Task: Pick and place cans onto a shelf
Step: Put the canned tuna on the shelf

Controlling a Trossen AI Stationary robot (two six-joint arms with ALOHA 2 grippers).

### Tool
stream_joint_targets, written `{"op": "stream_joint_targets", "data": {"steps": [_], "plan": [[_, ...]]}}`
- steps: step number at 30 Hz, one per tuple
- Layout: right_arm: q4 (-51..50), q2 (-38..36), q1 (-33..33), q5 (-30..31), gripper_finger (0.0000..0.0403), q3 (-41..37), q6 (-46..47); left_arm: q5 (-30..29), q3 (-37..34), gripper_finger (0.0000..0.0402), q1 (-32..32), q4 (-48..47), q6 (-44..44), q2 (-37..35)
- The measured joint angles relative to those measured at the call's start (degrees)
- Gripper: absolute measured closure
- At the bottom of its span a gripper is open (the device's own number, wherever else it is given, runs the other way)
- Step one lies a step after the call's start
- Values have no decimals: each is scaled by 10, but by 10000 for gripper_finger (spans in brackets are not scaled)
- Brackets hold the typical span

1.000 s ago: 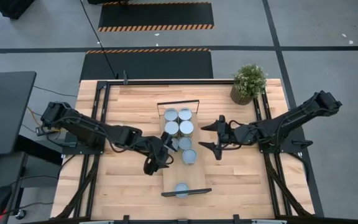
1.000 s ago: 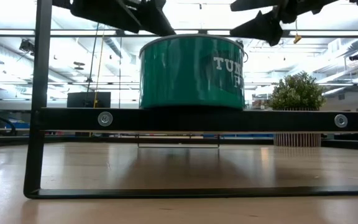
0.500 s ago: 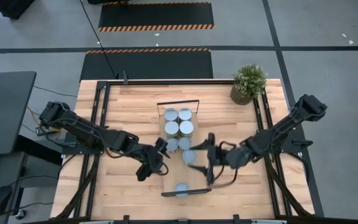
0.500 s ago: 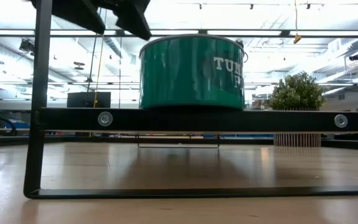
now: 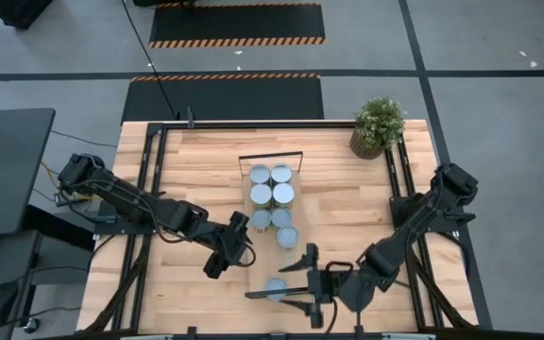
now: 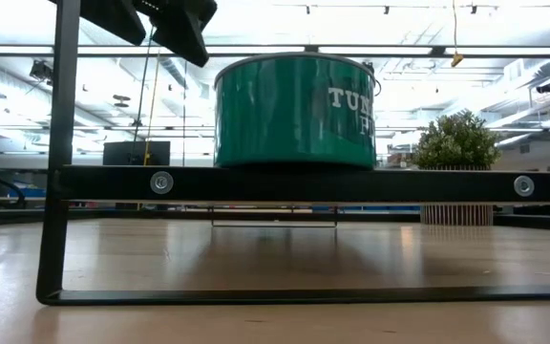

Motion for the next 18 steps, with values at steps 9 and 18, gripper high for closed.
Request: {"op": "stream_joint_targets", "data": {"steps": [9,18], "plan": [[35,60,30,-18,79,29,13,-11,0,108,3,1,-26,0],[124,121,53,-34,79,31,12,-11,0,108,11,4,-90,0]]}}
